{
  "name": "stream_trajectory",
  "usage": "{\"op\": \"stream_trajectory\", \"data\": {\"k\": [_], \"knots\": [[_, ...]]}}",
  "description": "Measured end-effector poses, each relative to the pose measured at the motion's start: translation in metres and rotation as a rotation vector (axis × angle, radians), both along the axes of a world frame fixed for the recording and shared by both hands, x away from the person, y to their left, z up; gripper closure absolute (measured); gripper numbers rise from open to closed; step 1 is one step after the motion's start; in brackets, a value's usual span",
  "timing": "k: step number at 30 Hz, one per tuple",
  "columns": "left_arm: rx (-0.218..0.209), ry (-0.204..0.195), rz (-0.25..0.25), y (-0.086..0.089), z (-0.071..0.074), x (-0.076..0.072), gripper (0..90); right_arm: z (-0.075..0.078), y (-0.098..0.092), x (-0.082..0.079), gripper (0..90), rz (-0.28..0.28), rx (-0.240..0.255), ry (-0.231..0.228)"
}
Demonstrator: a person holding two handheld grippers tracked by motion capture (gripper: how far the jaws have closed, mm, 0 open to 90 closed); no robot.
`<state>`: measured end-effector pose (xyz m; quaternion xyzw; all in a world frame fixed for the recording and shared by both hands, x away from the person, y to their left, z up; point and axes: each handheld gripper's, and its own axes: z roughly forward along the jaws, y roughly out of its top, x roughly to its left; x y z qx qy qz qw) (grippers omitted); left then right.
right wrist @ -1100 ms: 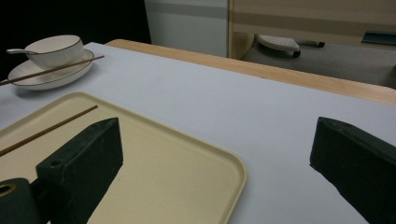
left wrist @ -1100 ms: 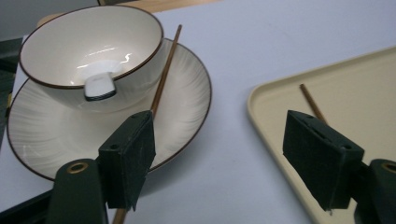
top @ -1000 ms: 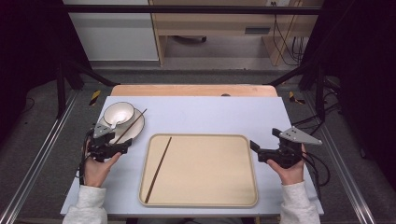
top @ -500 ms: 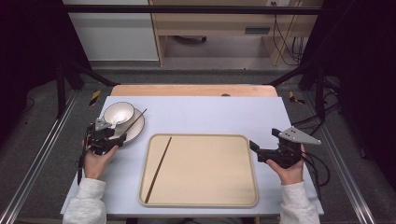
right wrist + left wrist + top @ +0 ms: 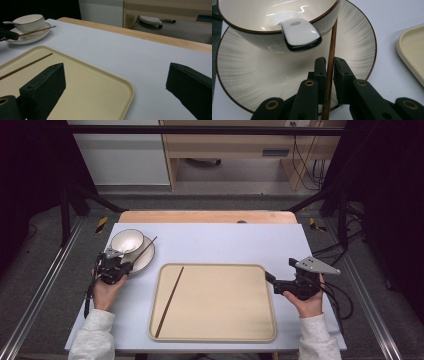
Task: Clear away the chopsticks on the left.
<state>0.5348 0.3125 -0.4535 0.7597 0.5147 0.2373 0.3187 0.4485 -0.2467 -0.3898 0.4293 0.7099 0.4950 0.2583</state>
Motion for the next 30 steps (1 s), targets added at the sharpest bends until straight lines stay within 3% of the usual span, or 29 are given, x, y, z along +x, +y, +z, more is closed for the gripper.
{"op": "stream_trajectory", "data": {"k": [9, 15, 25, 30], "knots": [[0.011, 0.005, -0.015, -0.007, 0.002, -0.003, 84.5, 0.001, -0.001, -0.001, 2.9, 0.0, 0.002, -0.003], [-0.006, -0.045, -0.004, -0.012, 0.012, -0.01, 84.6, 0.001, -0.001, -0.001, 2.9, -0.001, 0.003, -0.005], [-0.024, -0.066, -0.003, -0.03, 0.026, -0.025, 84.5, 0.003, -0.004, -0.002, 3.0, -0.003, 0.006, -0.013], [-0.003, -0.065, -0.004, -0.047, 0.027, -0.034, 84.5, 0.003, -0.004, -0.003, 3.0, -0.003, 0.005, -0.013]]}}
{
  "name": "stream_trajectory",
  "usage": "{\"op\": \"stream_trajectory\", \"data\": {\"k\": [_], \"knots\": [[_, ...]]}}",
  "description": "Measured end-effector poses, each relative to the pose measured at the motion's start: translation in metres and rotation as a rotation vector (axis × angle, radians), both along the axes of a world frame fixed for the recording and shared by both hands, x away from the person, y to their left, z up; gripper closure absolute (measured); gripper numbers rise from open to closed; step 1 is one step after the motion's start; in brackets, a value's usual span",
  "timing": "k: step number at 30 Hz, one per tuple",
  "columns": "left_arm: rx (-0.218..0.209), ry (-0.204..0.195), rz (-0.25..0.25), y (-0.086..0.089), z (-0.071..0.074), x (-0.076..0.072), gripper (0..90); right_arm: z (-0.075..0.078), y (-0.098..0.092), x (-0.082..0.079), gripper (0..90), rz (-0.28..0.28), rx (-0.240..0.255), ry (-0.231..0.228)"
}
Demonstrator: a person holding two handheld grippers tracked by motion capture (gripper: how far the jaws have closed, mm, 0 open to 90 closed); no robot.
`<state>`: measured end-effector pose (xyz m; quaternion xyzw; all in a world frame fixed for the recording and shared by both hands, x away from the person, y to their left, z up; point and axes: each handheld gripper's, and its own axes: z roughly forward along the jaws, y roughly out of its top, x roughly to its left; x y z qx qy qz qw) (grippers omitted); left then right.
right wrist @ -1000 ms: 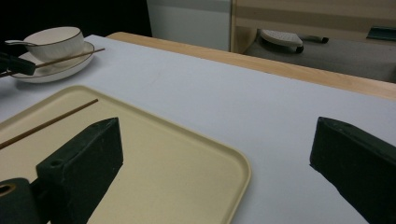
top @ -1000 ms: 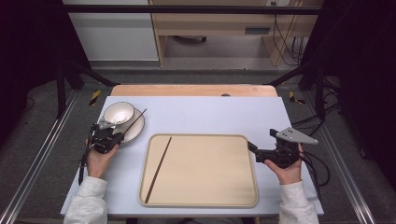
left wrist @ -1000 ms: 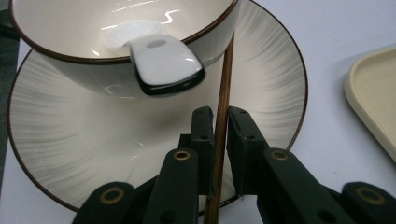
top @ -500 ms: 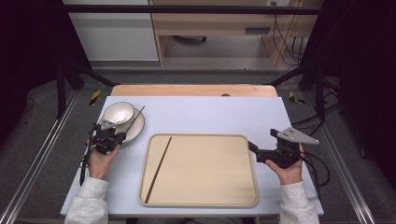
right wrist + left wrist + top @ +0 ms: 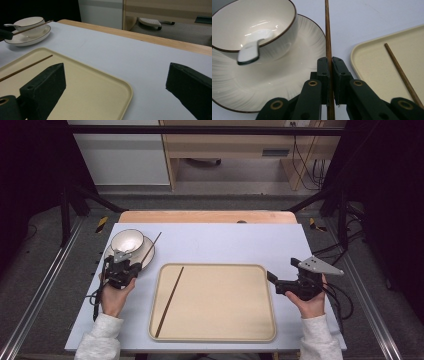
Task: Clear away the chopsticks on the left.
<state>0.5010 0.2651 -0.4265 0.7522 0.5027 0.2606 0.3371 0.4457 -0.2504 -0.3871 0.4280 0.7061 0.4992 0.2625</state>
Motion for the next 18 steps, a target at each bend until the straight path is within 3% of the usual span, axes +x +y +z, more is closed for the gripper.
{"op": "stream_trajectory", "data": {"k": [18], "knots": [[-0.027, -0.055, 0.012, -0.043, 0.012, -0.045, 84.5, 0.001, -0.001, -0.001, 2.9, -0.001, 0.003, -0.005]]}}
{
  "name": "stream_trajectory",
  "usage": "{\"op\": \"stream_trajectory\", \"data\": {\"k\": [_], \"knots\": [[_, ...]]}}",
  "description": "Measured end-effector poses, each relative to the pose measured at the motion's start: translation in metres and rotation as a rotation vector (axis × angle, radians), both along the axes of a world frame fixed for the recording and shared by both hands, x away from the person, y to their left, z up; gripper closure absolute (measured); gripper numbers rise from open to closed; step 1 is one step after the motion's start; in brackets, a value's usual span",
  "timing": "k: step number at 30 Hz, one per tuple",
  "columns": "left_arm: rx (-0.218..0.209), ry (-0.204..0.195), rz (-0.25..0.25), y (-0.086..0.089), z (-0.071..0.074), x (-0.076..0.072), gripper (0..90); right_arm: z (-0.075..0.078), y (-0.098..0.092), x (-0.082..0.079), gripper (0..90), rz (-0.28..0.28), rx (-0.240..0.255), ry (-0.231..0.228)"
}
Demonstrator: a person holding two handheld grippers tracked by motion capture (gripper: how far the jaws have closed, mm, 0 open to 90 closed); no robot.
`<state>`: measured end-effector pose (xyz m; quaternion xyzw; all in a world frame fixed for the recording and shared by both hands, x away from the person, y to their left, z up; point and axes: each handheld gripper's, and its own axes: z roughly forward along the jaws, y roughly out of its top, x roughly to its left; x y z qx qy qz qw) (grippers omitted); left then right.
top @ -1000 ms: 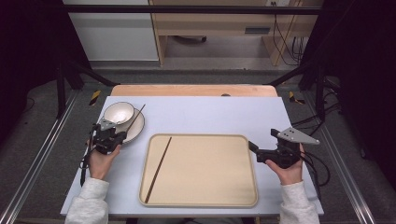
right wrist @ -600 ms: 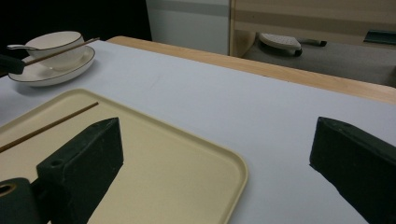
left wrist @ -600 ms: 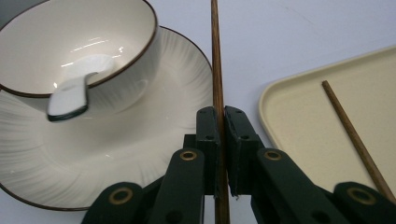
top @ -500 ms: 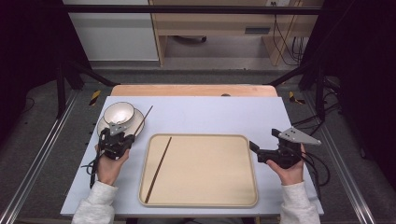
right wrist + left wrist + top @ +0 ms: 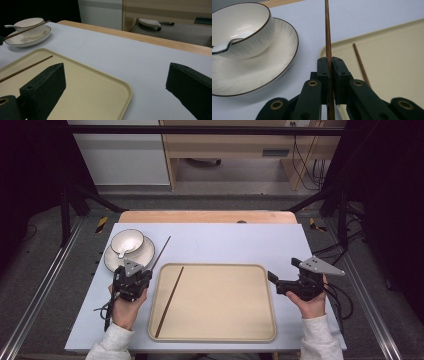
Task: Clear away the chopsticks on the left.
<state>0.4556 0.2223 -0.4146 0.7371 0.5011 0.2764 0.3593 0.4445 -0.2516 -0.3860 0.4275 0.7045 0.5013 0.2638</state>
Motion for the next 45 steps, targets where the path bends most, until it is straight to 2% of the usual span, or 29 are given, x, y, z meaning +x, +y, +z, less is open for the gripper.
{"op": "stream_trajectory", "data": {"k": [9, 17, 20, 24, 28, 36, 39, 45], "knots": [[-0.018, -0.022, -0.018, -0.031, 0.008, -0.026, 84.5, 0.001, 0.0, -0.001, 2.9, -0.004, 0.01, -0.002], [-0.037, -0.018, -0.035, -0.051, 0.004, -0.038, 84.5, 0.002, 0.001, -0.002, 2.9, 0.003, 0.012, -0.007], [-0.049, -0.016, -0.035, -0.059, -0.003, -0.045, 84.5, 0.003, 0.001, -0.003, 2.9, 0.003, 0.017, -0.012], [-0.092, -0.005, -0.023, -0.064, -0.015, -0.051, 84.5, 0.003, 0.001, -0.003, 2.9, 0.004, 0.019, -0.012], [-0.118, -0.006, -0.01, -0.066, -0.028, -0.058, 84.5, 0.001, 0.003, -0.001, 2.9, 0.007, 0.002, -0.002], [-0.134, 0.017, 0.007, -0.072, -0.045, -0.064, 84.5, -0.001, 0.006, 0.0, 2.9, 0.01, -0.003, 0.004], [-0.128, 0.03, 0.014, -0.075, -0.053, -0.063, 84.5, -0.002, 0.007, 0.0, 2.9, 0.012, -0.007, 0.008], [-0.117, 0.05, 0.016, -0.077, -0.06, -0.061, 84.5, -0.003, 0.008, 0.001, 2.9, 0.015, -0.013, 0.015]]}}
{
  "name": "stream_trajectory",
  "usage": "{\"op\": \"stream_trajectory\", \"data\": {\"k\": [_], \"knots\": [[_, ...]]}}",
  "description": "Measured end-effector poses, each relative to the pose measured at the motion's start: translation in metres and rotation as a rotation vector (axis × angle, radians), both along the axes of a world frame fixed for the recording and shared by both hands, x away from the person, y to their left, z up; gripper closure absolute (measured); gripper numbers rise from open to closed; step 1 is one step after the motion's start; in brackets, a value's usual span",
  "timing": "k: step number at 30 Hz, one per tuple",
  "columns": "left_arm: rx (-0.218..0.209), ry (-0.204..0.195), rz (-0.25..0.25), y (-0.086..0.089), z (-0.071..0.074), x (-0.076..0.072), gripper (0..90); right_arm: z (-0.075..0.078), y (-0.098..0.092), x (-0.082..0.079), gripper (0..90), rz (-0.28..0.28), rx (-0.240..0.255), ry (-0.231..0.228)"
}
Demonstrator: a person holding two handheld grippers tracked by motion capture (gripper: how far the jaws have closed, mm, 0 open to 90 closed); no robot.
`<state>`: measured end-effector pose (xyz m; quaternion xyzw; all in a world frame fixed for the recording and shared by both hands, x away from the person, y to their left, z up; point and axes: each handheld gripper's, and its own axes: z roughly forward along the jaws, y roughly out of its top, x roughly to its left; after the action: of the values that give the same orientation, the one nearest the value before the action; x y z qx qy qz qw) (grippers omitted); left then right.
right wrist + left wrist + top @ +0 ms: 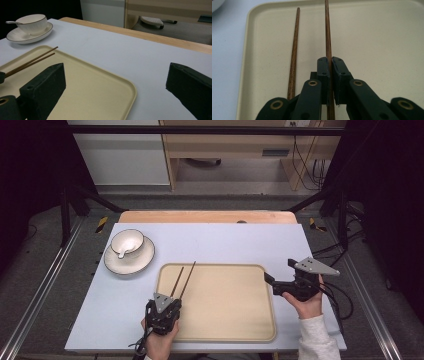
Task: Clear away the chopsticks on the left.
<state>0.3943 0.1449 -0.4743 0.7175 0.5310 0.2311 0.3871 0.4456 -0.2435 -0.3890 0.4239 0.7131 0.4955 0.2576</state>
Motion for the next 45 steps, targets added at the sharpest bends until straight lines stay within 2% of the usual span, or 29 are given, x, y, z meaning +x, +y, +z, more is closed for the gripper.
{"op": "stream_trajectory", "data": {"k": [5, 8, 16, 24, 29, 31, 32, 33, 34, 36, 37, 42, 43, 45], "knots": [[0.01, 0.021, -0.001, -0.001, -0.004, 0.001, 84.5, -0.001, 0.001, 0.0, 2.9, -0.001, -0.002, 0.0], [0.01, 0.019, 0.004, -0.002, -0.005, 0.001, 84.5, -0.001, 0.001, 0.001, 2.9, -0.001, -0.001, 0.002], [0.05, 0.056, -0.005, -0.005, -0.006, 0.002, 84.4, -0.001, 0.001, 0.001, 2.9, 0.001, -0.006, 0.004], [0.057, 0.054, -0.01, -0.006, -0.006, 0.002, 83.5, -0.001, 0.001, 0.001, 2.8, 0.002, -0.006, 0.004], [0.035, 0.045, -0.022, -0.006, -0.004, 0.002, 80.3, -0.001, 0.001, 0.001, 2.8, -0.001, -0.006, 0.002], [0.036, 0.031, -0.038, -0.005, 0.001, 0.002, 77.4, 0.0, 0.0, 0.0, 2.8, -0.004, -0.002, 0.001], [0.027, 0.005, -0.051, -0.005, 0.007, 0.003, 76.0, 0.0, 0.0, 0.0, 2.8, -0.002, -0.004, 0.0], [0.027, 0.005, -0.051, -0.005, 0.007, 0.003, 73.7, 0.0, 0.0, 0.0, 2.8, -0.002, -0.004, 0.0], [0.028, -0.012, -0.062, -0.004, 0.011, 0.003, 73.7, 0.001, -0.001, 0.0, 2.8, -0.005, 0.0, -0.001], [0.008, -0.037, -0.083, -0.002, 0.02, 0.004, 68.5, 0.001, -0.002, -0.001, 2.8, -0.008, 0.005, -0.008], [0.004, -0.053, -0.105, 0.001, 0.026, 0.005, 66.1, 0.002, -0.002, -0.001, 2.8, -0.009, 0.007, -0.008], [-0.016, -0.137, -0.15, 0.006, 0.047, 0.01, 54.6, 0.004, -0.004, -0.002, 2.7, -0.01, 0.017, -0.015], [-0.036, -0.159, -0.175, 0.009, 0.056, 0.013, 49.8, 0.004, -0.005, -0.002, 2.7, -0.011, 0.014, -0.019], [-0.046, -0.171, -0.195, 0.011, 0.061, 0.015, 48.0, 0.004, -0.005, -0.002, 2.7, -0.011, 0.014, -0.018]]}}
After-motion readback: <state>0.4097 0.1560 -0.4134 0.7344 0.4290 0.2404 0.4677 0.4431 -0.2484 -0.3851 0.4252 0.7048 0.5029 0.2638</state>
